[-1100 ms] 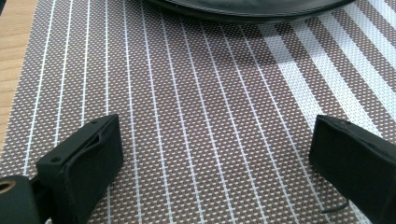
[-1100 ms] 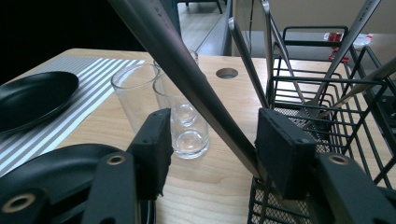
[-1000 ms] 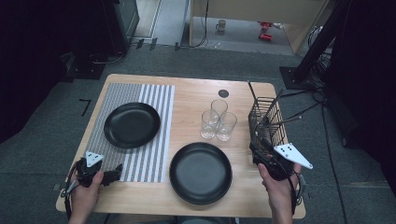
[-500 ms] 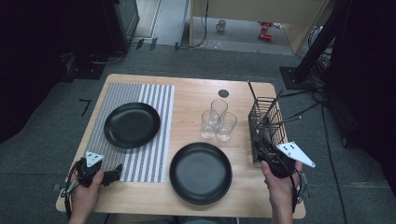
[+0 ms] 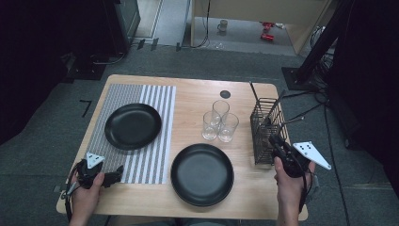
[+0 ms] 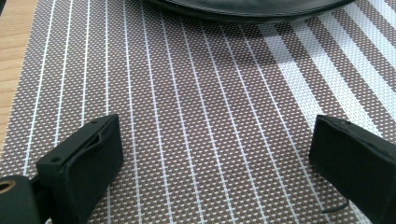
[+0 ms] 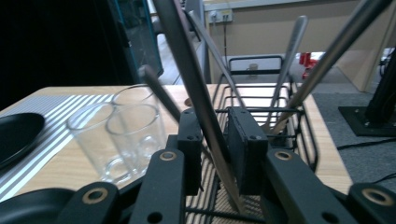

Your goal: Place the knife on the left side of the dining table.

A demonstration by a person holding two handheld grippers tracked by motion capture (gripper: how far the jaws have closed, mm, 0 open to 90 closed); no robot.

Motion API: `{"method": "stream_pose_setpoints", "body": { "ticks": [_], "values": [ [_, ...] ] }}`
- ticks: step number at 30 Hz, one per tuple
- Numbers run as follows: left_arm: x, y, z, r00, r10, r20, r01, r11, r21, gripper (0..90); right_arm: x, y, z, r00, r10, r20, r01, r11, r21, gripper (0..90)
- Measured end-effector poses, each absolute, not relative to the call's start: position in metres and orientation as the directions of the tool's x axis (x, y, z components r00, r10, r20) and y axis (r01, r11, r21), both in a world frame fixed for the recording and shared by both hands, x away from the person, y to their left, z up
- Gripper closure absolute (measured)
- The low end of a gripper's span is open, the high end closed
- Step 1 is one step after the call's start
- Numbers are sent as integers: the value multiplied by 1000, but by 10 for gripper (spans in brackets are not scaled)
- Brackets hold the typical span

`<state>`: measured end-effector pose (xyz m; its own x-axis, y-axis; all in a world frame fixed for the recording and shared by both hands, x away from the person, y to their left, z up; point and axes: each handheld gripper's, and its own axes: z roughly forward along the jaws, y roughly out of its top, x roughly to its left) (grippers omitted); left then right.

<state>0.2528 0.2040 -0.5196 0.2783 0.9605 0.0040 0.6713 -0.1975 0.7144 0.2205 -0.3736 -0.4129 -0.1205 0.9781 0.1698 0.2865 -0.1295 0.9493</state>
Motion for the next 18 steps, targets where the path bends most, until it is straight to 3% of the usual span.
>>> {"method": "stream_pose_setpoints", "body": {
  "ticks": [18],
  "values": [
    [253, 204, -520, 279, 960, 5, 671, -198, 714, 31, 233, -394, -418, -45, 988, 148, 290, -129, 948, 820]
  ]
}}
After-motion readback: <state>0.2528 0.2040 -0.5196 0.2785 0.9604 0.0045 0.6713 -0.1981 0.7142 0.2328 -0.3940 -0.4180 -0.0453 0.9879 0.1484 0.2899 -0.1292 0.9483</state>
